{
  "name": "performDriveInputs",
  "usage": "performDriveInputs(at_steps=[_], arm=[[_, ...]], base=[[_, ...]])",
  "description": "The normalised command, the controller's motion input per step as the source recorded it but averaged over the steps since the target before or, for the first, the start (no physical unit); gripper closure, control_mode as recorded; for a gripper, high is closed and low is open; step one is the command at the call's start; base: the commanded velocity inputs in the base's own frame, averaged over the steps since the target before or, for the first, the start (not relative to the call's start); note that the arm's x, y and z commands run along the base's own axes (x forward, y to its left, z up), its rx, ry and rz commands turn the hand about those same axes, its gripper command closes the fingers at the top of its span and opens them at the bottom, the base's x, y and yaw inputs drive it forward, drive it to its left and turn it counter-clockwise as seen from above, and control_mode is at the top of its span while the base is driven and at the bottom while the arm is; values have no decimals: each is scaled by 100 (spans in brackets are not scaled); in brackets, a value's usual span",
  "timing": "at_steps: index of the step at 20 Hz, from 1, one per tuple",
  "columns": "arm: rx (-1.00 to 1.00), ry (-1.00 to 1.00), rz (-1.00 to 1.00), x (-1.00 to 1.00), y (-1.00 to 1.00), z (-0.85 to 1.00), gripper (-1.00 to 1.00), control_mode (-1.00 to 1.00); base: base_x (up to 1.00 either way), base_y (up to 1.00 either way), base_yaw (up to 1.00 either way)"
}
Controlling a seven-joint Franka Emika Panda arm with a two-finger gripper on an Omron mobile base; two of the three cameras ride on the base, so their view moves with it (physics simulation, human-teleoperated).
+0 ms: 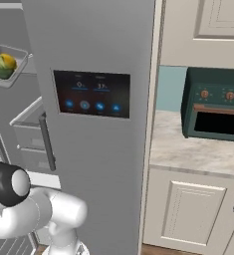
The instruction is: Take the broccoli and lemon out of the freezer and place them in the tupperware container on the counter. Then put the tupperware containing the vegetables back in the freezer.
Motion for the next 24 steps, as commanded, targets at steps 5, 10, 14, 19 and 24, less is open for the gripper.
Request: performDriveInputs(at_steps=[5,10,14,19,24], arm=[[0,-1,0,44,11,-1,100,-100],[0,-8,0,42,0,-14,100,-100],[0,-16,0,41,0,-21,100,-100],[0,-17,0,47,1,-7,100,-100],[0,-9,0,43,10,-8,100,-100]], base=[[0,0,0],[0,0,0],[0,0,0],[0,0,0],[0,0,0]])
